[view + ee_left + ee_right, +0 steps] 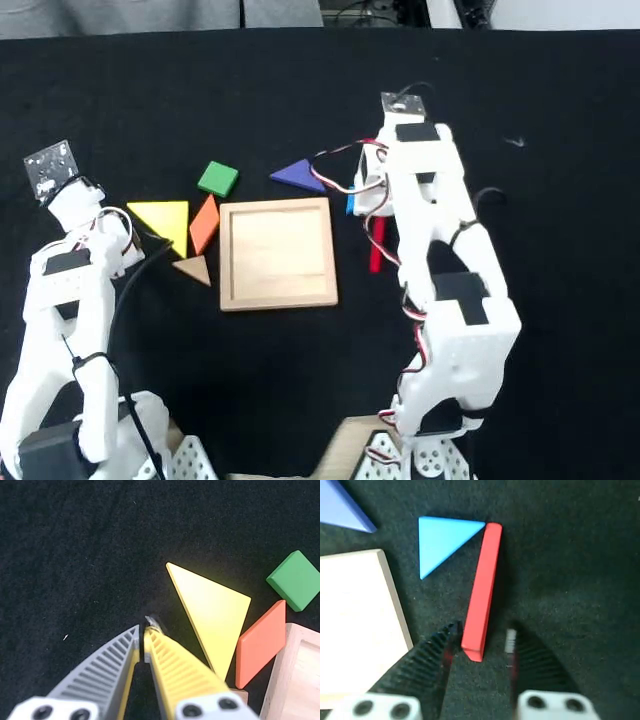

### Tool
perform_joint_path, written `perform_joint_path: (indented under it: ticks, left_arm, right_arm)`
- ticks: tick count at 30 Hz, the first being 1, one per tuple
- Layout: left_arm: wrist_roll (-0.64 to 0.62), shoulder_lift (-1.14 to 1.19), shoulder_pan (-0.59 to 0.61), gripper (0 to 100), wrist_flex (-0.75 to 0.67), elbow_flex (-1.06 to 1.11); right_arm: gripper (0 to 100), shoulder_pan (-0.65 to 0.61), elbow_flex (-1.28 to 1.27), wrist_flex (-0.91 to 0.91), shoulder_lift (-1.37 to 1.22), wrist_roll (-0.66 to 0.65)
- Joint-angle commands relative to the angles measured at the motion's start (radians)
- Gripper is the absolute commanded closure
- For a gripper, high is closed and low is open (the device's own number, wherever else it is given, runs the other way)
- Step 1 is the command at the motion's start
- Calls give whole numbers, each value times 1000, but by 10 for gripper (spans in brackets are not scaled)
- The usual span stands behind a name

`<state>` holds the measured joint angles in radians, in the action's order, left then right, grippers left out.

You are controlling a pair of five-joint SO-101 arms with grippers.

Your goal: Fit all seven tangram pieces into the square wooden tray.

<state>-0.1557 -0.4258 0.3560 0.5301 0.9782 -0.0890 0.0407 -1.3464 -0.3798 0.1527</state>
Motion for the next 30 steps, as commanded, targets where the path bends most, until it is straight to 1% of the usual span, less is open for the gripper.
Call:
perform_joint_path:
  ticks: [1, 7, 10, 14, 20, 23, 27, 30]
  left_arm:
    - [0, 3, -19, 970, -21, -5]
    - [0, 3, -19, 970, -21, -5]
    - [0, 3, -19, 970, -21, -5]
    - [-2, 3, -19, 970, -21, -5]
    - [-6, -2, -19, 967, -21, -5]
    - [-6, -6, -18, 967, -21, -5]
    - [-3, 0, -7, 967, -17, 4]
    - [0, -8, 18, 967, -21, 31]
  right_arm:
    - [969, 20, 47, -17, 64, -11]
    - [984, 25, 65, -38, 76, -21]
    - [986, 18, 125, -110, 111, -114]
    - [988, 20, 243, -232, 208, -206]
    - [987, -31, 386, -408, 325, -428]
    - [987, -69, 387, -416, 366, -512]
    - [987, -150, 371, -414, 369, -608]
    - [988, -244, 320, -414, 366, -764]
